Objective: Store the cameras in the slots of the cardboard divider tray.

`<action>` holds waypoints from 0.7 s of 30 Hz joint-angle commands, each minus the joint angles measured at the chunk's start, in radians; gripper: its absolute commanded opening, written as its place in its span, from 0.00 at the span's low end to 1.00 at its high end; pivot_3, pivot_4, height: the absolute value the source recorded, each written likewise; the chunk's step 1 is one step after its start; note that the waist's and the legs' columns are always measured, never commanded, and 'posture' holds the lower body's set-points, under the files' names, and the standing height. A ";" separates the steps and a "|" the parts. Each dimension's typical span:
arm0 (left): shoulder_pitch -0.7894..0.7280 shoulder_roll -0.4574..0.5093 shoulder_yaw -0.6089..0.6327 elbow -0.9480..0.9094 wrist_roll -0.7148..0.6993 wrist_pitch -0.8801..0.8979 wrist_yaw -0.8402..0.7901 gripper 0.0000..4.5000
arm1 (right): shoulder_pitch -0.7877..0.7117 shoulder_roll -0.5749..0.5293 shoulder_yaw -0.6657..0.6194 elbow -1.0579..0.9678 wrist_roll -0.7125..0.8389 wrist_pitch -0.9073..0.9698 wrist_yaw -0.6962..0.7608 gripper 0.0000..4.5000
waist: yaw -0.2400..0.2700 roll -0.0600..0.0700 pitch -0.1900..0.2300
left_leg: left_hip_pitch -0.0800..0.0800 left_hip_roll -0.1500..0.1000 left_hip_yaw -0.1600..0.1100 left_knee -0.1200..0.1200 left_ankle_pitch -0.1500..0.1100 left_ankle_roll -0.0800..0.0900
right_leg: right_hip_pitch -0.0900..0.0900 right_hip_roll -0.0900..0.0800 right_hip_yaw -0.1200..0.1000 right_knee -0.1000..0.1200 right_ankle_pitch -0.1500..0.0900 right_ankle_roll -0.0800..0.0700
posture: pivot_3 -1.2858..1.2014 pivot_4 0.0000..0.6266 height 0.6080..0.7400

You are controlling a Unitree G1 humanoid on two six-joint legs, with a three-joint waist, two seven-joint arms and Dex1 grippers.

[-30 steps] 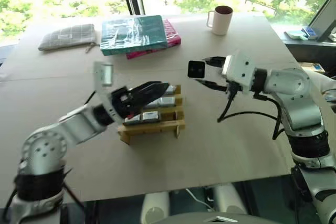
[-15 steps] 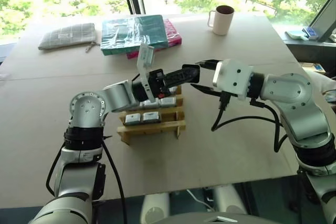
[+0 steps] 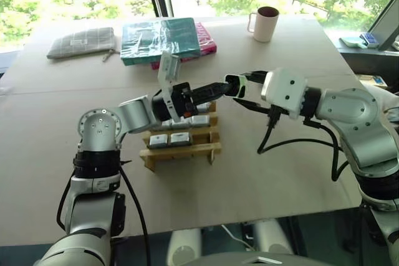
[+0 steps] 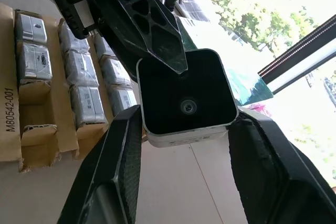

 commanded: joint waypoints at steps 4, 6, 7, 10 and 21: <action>-0.046 -0.006 0.027 -0.002 0.040 -0.004 -0.047 0.15 | -0.035 0.004 -0.045 -0.041 0.045 0.032 -0.035 0.91 | 0.001 0.000 0.000 | 0.000 0.000 0.000 0.000 0.000 0.000 | 0.000 0.000 0.000 0.000 0.000 0.000 | 0.52 0.24 1.00; -0.056 0.039 0.003 -0.015 0.132 -0.029 -0.136 0.15 | -0.003 -0.012 -0.076 -0.059 0.066 0.056 -0.043 0.97 | 0.000 0.000 0.000 | 0.000 0.000 0.000 0.000 0.000 0.000 | 0.000 0.000 0.000 0.000 0.000 0.000 | 0.52 0.24 1.00; -0.062 0.067 -0.017 -0.020 0.192 -0.052 -0.192 0.15 | 0.022 -0.024 -0.099 -0.070 0.083 0.063 -0.039 0.97 | 0.000 0.000 0.000 | 0.000 0.000 -0.001 0.000 0.000 0.000 | 0.000 0.000 0.000 0.000 0.000 0.000 | 0.52 0.24 1.00; -0.086 0.185 -0.121 -0.017 0.378 -0.127 -0.425 0.15 | 0.133 -0.068 -0.193 -0.118 0.191 0.103 0.013 0.97 | 0.007 0.000 0.000 | -0.001 0.000 -0.002 0.000 0.000 0.000 | 0.000 0.000 -0.002 -0.001 0.000 0.000 | 0.52 0.24 1.00; -0.230 0.415 -0.493 0.134 0.914 -0.436 -1.100 0.15 | 0.340 -0.150 -0.329 -0.210 0.476 0.115 0.106 0.97 | 0.001 0.000 0.000 | 0.000 0.000 0.000 -0.001 0.000 0.000 | 0.000 0.001 0.001 -0.002 -0.005 0.000 | 0.52 0.24 1.00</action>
